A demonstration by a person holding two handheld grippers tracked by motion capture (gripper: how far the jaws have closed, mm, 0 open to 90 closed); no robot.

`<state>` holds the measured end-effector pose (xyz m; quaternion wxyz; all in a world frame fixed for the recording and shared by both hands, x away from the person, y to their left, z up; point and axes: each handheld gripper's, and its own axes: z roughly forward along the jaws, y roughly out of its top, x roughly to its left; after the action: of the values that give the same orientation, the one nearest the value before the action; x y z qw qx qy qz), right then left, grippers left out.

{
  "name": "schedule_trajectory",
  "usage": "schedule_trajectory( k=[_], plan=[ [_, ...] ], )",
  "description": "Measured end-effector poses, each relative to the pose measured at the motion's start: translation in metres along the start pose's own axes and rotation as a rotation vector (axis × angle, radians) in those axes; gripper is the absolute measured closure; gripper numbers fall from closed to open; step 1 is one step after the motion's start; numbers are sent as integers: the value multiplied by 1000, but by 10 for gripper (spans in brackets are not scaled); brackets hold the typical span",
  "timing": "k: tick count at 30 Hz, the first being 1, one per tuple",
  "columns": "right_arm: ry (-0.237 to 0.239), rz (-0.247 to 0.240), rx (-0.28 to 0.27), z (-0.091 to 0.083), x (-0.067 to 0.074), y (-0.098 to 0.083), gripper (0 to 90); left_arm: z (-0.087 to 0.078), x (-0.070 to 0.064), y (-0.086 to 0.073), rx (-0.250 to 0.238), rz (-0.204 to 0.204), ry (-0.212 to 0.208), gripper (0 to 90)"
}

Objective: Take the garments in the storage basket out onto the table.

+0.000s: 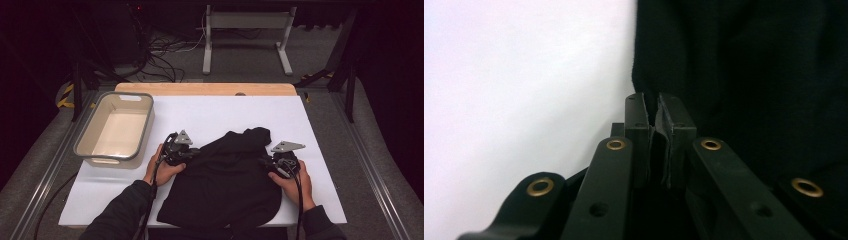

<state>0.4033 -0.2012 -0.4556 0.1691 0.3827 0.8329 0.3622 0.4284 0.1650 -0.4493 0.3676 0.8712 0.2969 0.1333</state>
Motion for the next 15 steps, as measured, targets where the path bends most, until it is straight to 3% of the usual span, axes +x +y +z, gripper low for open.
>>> schedule_trajectory(
  k=[2,3,6,9,13,15],
  plan=[
    [1,10,0,-2,-1,-1,886,-13,0,0,-51,-18,12,847],
    [3,13,0,-4,-1,-2,893,-23,0,1,-72,-6,39,848],
    [-24,16,-27,-13,-2,-2,900,-44,0,0,-134,-6,70,847],
    [-41,28,-64,-26,-4,-3,900,-60,1,-3,-172,-15,67,846],
    [-37,47,-94,-29,-5,-3,894,-64,-1,-15,-156,-15,45,844],
    [-19,61,-99,-23,-6,-1,783,-63,-4,-20,-137,-2,45,843]
  ],
)
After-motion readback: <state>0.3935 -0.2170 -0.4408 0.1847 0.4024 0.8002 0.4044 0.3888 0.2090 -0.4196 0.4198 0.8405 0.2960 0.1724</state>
